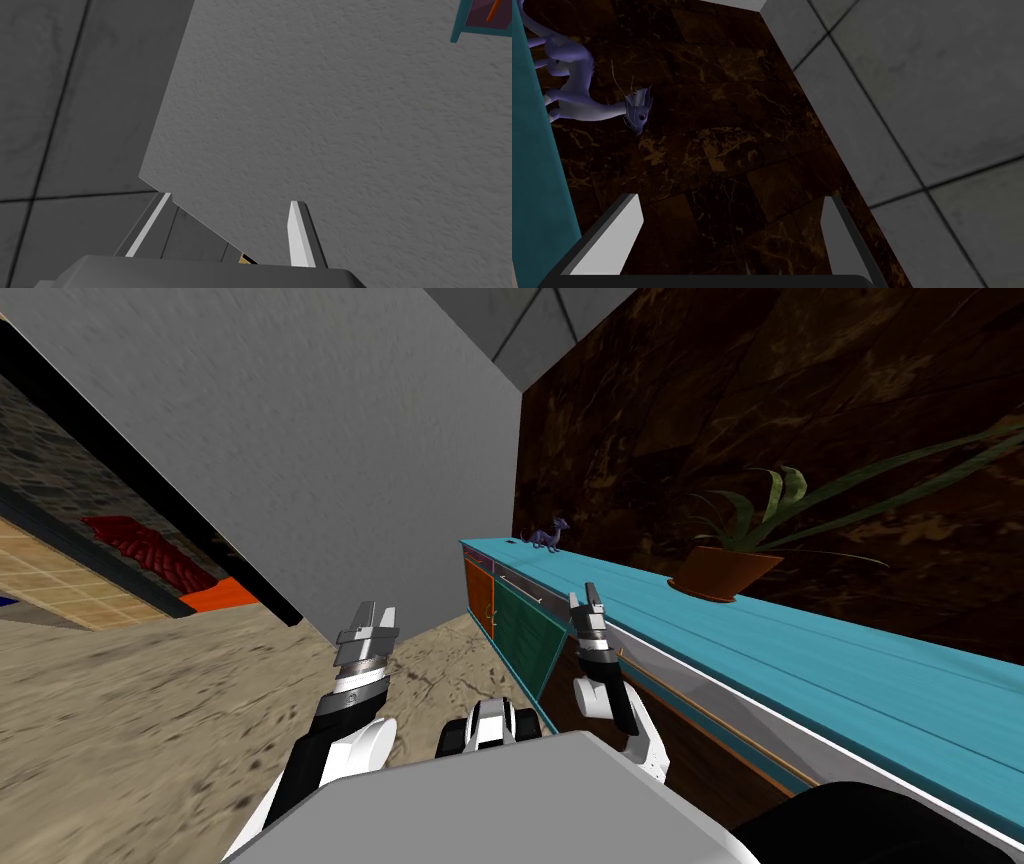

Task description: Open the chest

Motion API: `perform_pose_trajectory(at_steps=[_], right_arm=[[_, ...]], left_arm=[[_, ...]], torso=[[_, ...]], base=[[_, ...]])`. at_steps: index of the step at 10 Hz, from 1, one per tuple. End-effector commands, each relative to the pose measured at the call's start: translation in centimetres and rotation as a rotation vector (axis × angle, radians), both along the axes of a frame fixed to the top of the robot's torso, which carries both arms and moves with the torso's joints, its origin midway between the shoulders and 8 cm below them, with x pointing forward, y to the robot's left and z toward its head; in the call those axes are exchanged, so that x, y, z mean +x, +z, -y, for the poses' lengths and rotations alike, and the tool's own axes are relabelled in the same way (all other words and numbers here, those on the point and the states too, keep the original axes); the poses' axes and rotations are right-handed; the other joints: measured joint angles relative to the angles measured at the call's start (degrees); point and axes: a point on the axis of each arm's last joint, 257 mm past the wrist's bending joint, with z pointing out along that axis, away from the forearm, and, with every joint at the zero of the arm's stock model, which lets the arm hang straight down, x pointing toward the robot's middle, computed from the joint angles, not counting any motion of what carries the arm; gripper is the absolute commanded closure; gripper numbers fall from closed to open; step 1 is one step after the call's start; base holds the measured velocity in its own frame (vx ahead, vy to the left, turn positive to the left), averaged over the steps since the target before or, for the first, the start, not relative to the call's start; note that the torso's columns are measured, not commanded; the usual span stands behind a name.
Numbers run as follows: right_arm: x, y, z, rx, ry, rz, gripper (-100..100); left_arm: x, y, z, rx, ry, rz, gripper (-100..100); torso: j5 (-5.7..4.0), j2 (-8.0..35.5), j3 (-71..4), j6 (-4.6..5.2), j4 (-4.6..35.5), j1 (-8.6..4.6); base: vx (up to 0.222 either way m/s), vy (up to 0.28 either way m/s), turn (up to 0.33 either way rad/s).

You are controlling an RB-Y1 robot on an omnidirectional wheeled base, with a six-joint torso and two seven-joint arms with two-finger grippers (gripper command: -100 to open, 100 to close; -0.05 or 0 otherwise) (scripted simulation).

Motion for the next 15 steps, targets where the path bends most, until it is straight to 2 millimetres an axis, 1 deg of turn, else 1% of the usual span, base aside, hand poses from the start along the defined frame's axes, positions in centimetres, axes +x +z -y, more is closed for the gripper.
perform_pose_trajectory(at_steps=[1, 4, 7, 8, 10, 11, 13, 14, 15], right_arm=[[0.6, -1.6, 0.1, -0.147, -0.041, -0.063, -100], [1.1, -2.9, 0.4, -0.354, -0.117, -0.111, -100], [1.6, -4.3, 1.3, -0.575, -0.218, -0.156, -100], [1.6, -4.4, 1.2, -0.588, -0.222, -0.157, -100], [1.9, -5.3, 2.2, -0.737, -0.295, -0.186, -100], [1.9, -5.4, 2.1, -0.754, -0.301, -0.186, -100], [2.2, -6.4, 3.3, -0.904, -0.375, -0.214, -100], [2.2, -6.5, 3.2, -0.925, -0.383, -0.214, -100], [2.3, -7.0, 3.8, -1.010, -0.423, -0.227, -100]], left_arm=[[0.0, 0.0, 0.0, 0.000, 0.000, 0.000, 0], [0.0, 0.0, 0.0, 0.000, 0.000, 0.000, 0], [0.0, 0.0, 0.0, 0.000, 0.000, 0.000, 0], [0.0, 0.0, 0.0, 0.000, 0.000, 0.000, 0], [0.0, 0.0, 0.0, 0.000, 0.000, 0.000, 0], [0.0, 0.0, 0.0, 0.000, 0.000, 0.000, 0], [0.0, 0.0, 0.0, 0.000, 0.000, 0.000, 0], [0.0, 0.0, 0.0, 0.000, 0.000, 0.000, 0], [0.0, 0.0, 0.0, 0.000, 0.000, 0.000, 0]], torso=[[0.02, 0.01, -0.08, -0.02, 0.04, 0.06], [-0.04, -0.02, -0.10, 0.00, 0.00, -0.01], [-0.06, -0.07, -0.13, -0.02, -0.04, 0.00], [-0.01, 0.00, -0.12, 0.01, 0.06, -0.05], [0.05, 0.12, -0.08, 0.02, 0.21, -0.12], [0.06, 0.14, -0.05, 0.09, 0.21, -0.04], [0.05, 0.24, 0.00, 0.08, 0.26, -0.12], [0.07, 0.25, 0.00, 0.15, 0.29, -0.10], [0.07, 0.28, 0.02, 0.09, 0.29, -0.11]], base=[[0.006, 0.047, -0.033], [0.015, 0.073, -0.051], [0.010, 0.090, -0.060], [0.001, 0.065, -0.035], [0.007, 0.067, -0.052], [0.009, 0.064, -0.040], [0.013, 0.063, -0.046], [0.011, 0.070, -0.051], [0.007, 0.068, -0.047]])
